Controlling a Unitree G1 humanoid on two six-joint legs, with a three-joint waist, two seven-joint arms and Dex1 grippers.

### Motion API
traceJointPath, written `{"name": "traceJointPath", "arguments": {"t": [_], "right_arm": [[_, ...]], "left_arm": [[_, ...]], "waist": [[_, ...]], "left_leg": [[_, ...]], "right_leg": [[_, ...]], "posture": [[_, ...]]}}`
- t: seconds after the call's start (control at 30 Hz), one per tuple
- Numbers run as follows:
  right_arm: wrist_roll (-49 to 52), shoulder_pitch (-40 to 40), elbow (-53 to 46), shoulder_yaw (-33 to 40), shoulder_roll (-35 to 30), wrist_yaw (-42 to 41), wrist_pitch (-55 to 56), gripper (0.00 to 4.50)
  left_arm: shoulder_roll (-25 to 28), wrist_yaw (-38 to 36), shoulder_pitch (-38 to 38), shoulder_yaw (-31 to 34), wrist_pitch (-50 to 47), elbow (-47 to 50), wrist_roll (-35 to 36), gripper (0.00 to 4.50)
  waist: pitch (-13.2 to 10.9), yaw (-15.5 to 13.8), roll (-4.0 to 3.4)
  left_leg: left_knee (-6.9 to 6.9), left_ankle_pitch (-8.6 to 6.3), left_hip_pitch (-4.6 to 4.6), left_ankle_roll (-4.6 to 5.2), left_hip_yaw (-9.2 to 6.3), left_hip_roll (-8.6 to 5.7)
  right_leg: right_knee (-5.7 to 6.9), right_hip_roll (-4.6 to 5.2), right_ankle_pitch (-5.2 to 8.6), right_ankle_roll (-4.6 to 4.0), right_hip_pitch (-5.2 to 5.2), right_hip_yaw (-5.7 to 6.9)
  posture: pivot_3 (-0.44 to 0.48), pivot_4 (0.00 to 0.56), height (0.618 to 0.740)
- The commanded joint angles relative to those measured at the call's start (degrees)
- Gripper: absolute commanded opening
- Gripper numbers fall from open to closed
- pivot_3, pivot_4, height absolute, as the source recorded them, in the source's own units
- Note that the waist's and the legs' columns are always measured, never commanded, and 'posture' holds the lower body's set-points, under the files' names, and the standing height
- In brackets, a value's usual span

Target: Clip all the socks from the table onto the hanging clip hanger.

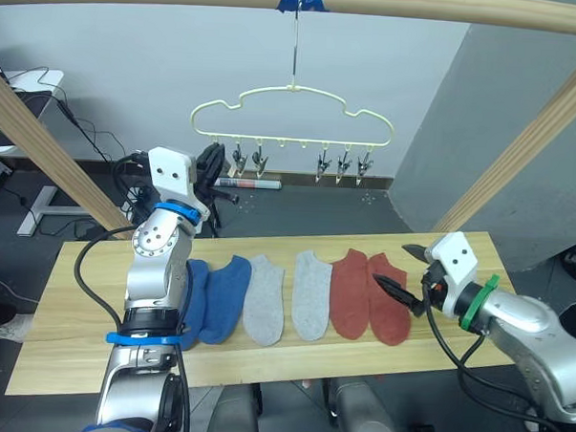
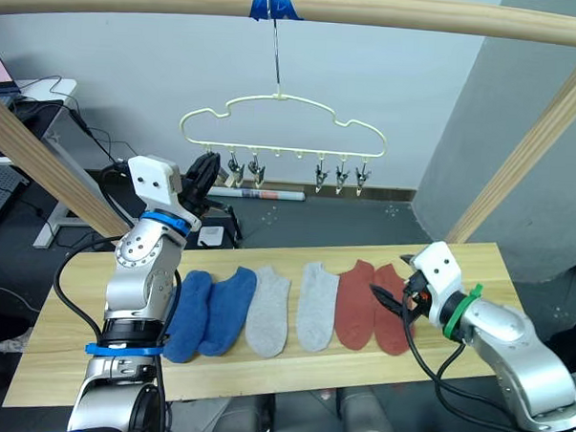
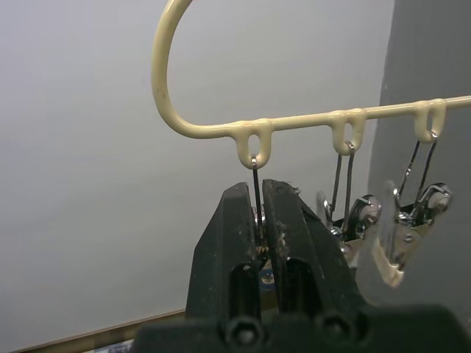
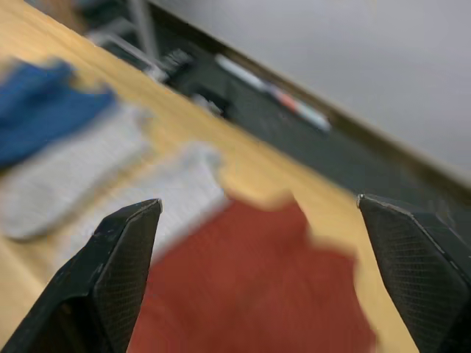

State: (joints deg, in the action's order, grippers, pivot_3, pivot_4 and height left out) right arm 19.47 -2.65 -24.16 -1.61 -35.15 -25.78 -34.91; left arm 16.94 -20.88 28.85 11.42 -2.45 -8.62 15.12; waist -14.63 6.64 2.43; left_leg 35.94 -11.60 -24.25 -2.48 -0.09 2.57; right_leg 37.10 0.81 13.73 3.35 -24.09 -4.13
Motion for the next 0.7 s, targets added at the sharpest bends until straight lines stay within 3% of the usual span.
{"name": "traceJointPath", "arguments": {"t": [0.03, 0.2, 0.43, 0.53, 0.7], "right_arm": [[-6.0, -0.9, 8.0, -1.5, 4.7, 6.0, 3.8, 4.5], [-9.5, -6.0, 23.3, -0.8, 13.0, 10.7, 7.9, 4.5], [-10.5, -13.8, 39.7, 1.6, 18.8, 13.2, 10.0, 4.5], [-11.2, -14.5, 42.3, 1.6, 19.3, 13.3, 9.9, 3.91], [-12.5, -14.9, 44.0, 1.0, 19.8, 13.2, 10.5, 2.16]], "left_arm": [[1.2, -0.8, -0.4, -0.5, -1.7, 4.2, 0.5, 0.01], [1.6, -1.3, -0.4, -0.8, -3.9, 5.7, 0.9, 0.01], [2.3, -2.6, -0.3, -1.2, -5.5, 6.7, 1.2, 0.01], [2.4, -3.1, -0.2, -1.2, -5.9, 6.6, 1.3, 0.0], [2.5, -4.3, -0.1, -1.1, -7.0, 6.6, 2.2, 0.0]], "waist": [[0.0, 0.0, -0.04], [-0.1, 0.2, -0.17], [-0.2, 0.0, -0.22], [-0.2, -0.2, -0.23], [-0.2, -0.2, -0.23]], "left_leg": [[0.0, 0.0, 0.0, 0.0, -0.01, 0.01], [-0.01, 0.0, -0.02, 0.0, 0.01, 0.01], [-0.02, 0.0, -0.11, 0.0, -0.03, 0.02], [-0.04, 0.0, -0.14, 0.01, -0.07, 0.01], [0.01, 0.0, -0.15, 0.0, -0.07, 0.01]], "right_leg": [[0.01, -0.02, 0.0, 0.0, -0.01, 0.0], [-0.01, -0.03, 0.0, 0.0, -0.02, -0.02], [-0.02, -0.06, -0.01, 0.0, -0.06, 0.01], [-0.04, -0.06, -0.01, -0.01, -0.06, 0.02], [-0.03, -0.05, -0.03, 0.03, -0.05, 0.02]], "posture": [[-0.217, 0.28, 0.74], [-0.2, 0.283, 0.74], [-0.184, 0.283, 0.74], [-0.182, 0.282, 0.74], [-0.181, 0.28, 0.74]]}}
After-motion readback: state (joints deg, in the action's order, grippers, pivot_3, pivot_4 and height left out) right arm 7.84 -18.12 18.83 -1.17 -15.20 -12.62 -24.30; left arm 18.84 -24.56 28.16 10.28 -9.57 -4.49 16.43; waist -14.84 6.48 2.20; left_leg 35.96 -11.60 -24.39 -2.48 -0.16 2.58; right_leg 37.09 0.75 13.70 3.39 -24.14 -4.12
